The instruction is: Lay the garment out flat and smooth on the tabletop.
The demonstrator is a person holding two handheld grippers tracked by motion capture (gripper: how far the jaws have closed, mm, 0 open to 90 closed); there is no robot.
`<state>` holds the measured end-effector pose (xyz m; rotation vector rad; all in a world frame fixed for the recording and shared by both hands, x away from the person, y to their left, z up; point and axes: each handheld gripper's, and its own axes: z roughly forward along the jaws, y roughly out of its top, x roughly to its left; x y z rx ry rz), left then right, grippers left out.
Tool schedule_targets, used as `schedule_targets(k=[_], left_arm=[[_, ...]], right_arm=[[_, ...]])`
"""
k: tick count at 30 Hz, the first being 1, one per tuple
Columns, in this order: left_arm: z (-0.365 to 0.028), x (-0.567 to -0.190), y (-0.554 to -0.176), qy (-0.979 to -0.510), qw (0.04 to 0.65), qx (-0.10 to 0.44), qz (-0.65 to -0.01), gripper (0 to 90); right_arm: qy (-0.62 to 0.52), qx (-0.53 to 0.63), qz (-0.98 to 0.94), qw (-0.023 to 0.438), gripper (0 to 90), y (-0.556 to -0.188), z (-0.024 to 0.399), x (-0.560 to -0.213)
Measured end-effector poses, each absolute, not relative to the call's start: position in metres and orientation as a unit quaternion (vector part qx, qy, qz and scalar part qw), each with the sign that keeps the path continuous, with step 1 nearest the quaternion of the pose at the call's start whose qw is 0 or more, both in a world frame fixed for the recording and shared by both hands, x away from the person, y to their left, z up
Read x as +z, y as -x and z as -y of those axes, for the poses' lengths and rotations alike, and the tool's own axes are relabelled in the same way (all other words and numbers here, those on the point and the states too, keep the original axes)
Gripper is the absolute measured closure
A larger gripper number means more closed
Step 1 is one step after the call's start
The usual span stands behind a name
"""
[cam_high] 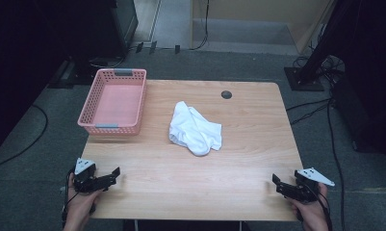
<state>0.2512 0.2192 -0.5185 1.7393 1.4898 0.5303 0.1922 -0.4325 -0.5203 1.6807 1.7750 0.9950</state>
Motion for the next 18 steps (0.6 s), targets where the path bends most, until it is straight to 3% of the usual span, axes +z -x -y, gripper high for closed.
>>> schedule_targets(k=[18], left_arm=[[-0.187,-0.494,-0.256,-0.695,0.409,0.213,-0.551,0.0]], right_arm=[[-0.625,0.348,-0.652,0.252,8.1,-0.195,0.435,-0.525]])
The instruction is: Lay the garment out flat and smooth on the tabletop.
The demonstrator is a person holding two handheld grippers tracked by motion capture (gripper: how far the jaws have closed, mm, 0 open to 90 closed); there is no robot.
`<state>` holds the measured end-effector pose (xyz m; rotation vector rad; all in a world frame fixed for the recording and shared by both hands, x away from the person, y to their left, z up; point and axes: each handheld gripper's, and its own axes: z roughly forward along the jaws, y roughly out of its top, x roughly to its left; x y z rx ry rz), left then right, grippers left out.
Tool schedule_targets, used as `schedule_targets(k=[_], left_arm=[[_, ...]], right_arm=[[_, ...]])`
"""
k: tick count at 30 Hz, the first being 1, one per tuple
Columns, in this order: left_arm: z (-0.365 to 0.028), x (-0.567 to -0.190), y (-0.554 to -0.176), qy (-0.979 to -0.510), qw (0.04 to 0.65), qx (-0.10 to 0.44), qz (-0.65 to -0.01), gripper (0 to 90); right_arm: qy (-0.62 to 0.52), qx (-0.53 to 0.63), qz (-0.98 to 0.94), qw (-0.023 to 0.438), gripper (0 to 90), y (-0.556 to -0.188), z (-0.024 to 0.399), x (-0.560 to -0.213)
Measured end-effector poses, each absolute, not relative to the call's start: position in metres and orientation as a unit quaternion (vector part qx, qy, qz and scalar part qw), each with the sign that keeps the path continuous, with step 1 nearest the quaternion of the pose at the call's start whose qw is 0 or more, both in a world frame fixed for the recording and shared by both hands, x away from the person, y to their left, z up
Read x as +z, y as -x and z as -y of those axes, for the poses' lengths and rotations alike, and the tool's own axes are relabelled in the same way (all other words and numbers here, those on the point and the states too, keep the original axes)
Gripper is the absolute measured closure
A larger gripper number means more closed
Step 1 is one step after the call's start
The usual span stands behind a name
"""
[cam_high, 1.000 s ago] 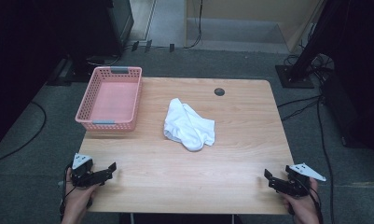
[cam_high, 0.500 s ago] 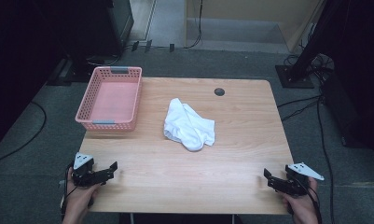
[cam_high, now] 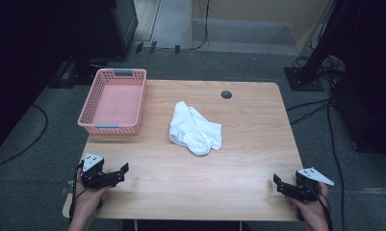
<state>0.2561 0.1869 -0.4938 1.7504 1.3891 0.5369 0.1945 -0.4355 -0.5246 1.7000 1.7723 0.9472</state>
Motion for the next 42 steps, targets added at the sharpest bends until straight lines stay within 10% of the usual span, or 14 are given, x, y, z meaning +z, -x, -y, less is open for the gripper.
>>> schedule_targets(k=[42], left_arm=[[-0.065,-0.458,-0.306,-0.744,0.409,0.215,-0.483,5.8]], right_arm=[[-0.621,0.300,-0.677,0.258,6.1,-0.204,0.426,-0.528]])
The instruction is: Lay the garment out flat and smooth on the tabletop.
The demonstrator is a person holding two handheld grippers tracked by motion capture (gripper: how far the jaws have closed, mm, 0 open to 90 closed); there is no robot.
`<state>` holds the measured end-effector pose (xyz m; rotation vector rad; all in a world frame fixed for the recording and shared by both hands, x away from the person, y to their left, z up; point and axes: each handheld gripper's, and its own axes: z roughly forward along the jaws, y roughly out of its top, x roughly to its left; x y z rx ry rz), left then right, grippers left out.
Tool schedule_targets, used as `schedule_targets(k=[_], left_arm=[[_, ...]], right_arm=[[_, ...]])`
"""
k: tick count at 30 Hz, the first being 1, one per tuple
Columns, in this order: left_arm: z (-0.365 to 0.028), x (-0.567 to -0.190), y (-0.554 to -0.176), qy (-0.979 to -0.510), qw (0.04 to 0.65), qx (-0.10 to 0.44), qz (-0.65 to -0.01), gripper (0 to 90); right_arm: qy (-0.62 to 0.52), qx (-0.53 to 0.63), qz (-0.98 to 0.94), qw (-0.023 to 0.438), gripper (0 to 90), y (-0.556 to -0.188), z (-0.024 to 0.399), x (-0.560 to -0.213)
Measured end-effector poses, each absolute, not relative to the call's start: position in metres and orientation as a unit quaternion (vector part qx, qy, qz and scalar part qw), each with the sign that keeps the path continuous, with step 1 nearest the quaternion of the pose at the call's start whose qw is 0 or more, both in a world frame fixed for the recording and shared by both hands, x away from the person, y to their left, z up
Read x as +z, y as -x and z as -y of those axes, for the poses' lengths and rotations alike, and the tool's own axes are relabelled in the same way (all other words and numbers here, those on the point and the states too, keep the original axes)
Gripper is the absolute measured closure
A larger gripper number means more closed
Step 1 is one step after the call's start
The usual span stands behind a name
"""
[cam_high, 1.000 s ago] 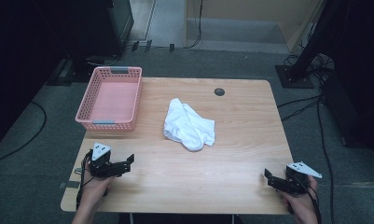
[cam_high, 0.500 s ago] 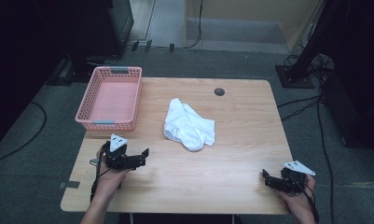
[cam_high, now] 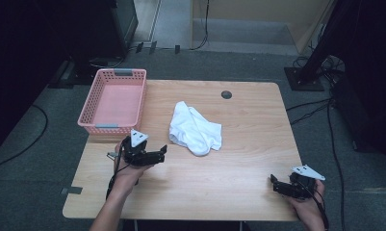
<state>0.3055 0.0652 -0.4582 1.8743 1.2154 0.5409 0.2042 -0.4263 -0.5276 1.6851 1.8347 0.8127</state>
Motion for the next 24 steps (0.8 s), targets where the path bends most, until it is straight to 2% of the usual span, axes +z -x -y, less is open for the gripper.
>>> schedule_targets(k=[9,12,16,18,23,24], left_arm=[[-0.037,-0.463,-0.317,-0.758,0.394,0.220,-0.472,12.2],[-0.025,-0.466,-0.325,-0.757,0.390,0.225,-0.473,22.8],[-0.016,-0.468,-0.332,-0.756,0.383,0.230,-0.478,24.8],[-0.004,-0.472,-0.337,-0.756,0.382,0.236,-0.476,31.9],[0.011,-0.479,-0.345,-0.770,0.373,0.233,-0.462,38.3],[0.017,-0.482,-0.347,-0.775,0.370,0.232,-0.457,43.4]], right_arm=[[-0.622,0.300,-0.676,0.257,6.0,-0.204,0.426,-0.528],[-0.622,0.300,-0.676,0.257,5.7,-0.204,0.426,-0.528],[-0.620,0.300,-0.679,0.255,4.9,-0.205,0.426,-0.528],[-0.620,0.300,-0.679,0.255,4.8,-0.205,0.426,-0.528],[-0.619,0.300,-0.679,0.255,4.7,-0.205,0.426,-0.528],[-0.619,0.300,-0.679,0.255,4.7,-0.205,0.426,-0.528]])
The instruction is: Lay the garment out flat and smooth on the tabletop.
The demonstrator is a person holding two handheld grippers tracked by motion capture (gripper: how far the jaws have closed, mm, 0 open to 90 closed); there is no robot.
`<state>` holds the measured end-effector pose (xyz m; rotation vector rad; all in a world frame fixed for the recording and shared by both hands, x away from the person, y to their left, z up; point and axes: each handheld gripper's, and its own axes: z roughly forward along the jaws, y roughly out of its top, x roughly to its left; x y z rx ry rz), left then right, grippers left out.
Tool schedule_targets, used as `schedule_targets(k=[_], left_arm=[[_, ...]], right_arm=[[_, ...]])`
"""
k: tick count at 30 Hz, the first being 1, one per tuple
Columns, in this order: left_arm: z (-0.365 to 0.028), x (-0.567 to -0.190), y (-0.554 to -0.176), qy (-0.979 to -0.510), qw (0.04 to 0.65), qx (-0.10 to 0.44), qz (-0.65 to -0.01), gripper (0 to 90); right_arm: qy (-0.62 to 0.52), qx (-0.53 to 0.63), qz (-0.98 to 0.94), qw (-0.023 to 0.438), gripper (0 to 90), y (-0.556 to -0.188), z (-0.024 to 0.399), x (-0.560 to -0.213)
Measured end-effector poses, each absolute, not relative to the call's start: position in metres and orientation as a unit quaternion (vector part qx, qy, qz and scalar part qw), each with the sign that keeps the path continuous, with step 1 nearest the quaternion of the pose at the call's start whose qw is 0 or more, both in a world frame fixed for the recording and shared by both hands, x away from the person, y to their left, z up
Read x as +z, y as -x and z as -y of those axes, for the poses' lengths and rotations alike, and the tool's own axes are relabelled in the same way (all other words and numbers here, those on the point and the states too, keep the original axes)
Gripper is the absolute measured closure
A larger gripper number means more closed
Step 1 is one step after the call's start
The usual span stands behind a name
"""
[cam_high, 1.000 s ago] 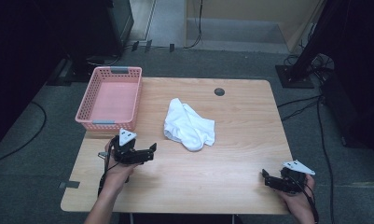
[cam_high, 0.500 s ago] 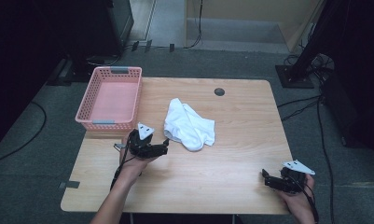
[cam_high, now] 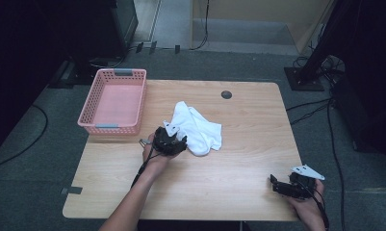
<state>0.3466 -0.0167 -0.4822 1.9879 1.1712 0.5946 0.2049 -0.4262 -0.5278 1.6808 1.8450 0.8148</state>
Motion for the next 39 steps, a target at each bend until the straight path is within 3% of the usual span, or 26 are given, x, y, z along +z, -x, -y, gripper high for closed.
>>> schedule_targets(k=[4,7,14,17,20,28,39], left_arm=[[0.026,-0.486,-0.346,-0.788,0.374,0.213,-0.440,48.6],[0.035,-0.492,-0.346,-0.804,0.373,0.197,-0.418,59.3],[0.044,-0.507,-0.361,-0.804,0.355,0.190,-0.437,66.5],[0.047,-0.509,-0.360,-0.809,0.358,0.183,-0.429,78.8],[0.048,-0.509,-0.358,-0.813,0.356,0.183,-0.423,84.9],[0.051,-0.508,-0.335,-0.838,0.365,0.153,-0.376,86.1],[0.045,-0.515,-0.289,-0.837,0.406,0.128,-0.344,85.9]], right_arm=[[-0.619,0.301,-0.679,0.255,4.6,-0.205,0.426,-0.528],[-0.619,0.301,-0.679,0.255,4.6,-0.205,0.426,-0.528],[-0.618,0.301,-0.680,0.254,4.6,-0.205,0.426,-0.528],[-0.618,0.301,-0.681,0.254,4.6,-0.205,0.426,-0.528],[-0.618,0.301,-0.681,0.254,4.6,-0.205,0.426,-0.528],[-0.618,0.300,-0.681,0.253,4.6,-0.205,0.426,-0.528],[-0.610,0.304,-0.687,0.253,5.9,-0.205,0.424,-0.528]])
